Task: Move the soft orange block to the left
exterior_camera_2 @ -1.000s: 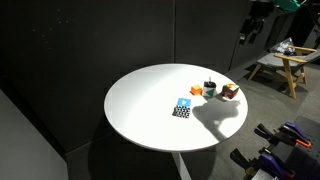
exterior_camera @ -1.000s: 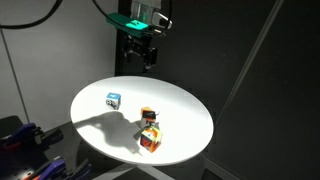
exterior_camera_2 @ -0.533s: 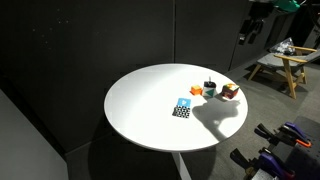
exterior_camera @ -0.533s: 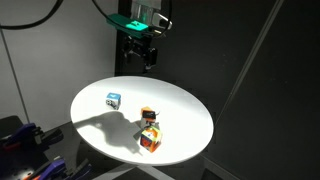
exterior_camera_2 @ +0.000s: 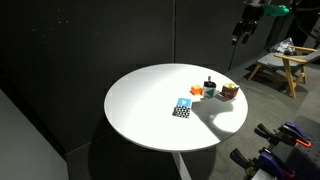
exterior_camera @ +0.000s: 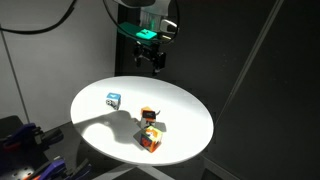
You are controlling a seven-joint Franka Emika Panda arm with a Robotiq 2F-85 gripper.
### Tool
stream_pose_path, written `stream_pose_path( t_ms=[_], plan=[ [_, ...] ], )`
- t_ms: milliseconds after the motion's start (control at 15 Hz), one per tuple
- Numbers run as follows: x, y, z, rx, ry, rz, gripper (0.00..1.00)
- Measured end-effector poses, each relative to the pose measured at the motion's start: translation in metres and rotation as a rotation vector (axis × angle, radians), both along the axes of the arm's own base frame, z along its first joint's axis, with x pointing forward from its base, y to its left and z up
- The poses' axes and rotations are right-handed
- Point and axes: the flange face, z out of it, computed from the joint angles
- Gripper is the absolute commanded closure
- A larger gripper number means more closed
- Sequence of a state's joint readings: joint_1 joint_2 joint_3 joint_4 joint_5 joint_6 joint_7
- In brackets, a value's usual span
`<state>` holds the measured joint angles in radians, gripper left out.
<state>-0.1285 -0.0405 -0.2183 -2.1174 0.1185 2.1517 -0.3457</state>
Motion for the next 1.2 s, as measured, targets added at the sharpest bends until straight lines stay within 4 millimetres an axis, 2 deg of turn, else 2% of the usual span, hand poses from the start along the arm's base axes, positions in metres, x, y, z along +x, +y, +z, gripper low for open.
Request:
stream_pose_path(
  t_ms=[267, 600, 1200],
  plan=[
    [0.021, -0.025, -0.011, -0.017, 0.0, -0.075, 0.0],
    [0.043, -0.055, -0.034, -0.025, 0.033, -0.212, 0.0],
    [0.064, -0.079, -0.082, 0.014, 0.072, -0.274, 0.0]
  ],
)
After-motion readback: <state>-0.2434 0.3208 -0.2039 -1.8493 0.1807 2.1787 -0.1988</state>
